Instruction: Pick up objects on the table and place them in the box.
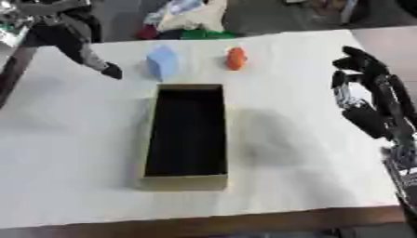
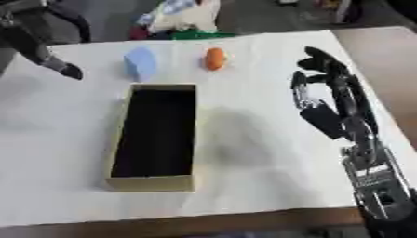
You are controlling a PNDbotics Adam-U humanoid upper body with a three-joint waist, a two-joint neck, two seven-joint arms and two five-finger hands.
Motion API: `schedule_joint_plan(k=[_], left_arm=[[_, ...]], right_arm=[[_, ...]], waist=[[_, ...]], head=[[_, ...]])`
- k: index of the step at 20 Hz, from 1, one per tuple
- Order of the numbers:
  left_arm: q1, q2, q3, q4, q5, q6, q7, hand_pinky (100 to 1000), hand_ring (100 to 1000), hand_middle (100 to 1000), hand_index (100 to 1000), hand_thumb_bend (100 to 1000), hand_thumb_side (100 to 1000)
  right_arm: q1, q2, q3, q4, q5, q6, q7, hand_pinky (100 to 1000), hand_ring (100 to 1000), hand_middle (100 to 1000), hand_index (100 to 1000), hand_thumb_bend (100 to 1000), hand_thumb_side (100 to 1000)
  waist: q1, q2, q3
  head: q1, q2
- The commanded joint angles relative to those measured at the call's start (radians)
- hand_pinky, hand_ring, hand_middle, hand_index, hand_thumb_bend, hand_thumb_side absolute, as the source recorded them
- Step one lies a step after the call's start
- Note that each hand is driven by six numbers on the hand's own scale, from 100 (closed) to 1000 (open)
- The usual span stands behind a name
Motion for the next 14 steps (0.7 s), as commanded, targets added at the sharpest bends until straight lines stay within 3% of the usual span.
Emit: schedule_joint_plan(k=[1,5,14], left_arm=[[-0.050,-0.024,0.021,0.063,-0.065,-0.025,0.011,918,882,876,1000,803,648],[-0.085,-0.075,0.049,0.150,-0.160,-0.016,0.035,916,880,875,1000,803,660],[-0.133,-0.155,0.133,0.319,-0.371,0.117,0.093,915,876,874,1000,738,728]], right_arm=[[-0.011,-0.023,0.001,-0.009,-0.004,-0.003,0.005,706,812,719,922,100,651],[-0.012,-0.022,0.004,-0.008,-0.006,-0.004,0.009,706,812,719,922,100,652],[-0.015,-0.019,0.010,-0.006,-0.011,-0.007,0.016,705,812,719,922,100,655]], waist=[[0.001,-0.018,-0.004],[0.003,-0.018,-0.013],[0.005,-0.014,-0.035]], head=[[-0.001,-0.001],[-0.001,-0.004],[0.001,-0.012]])
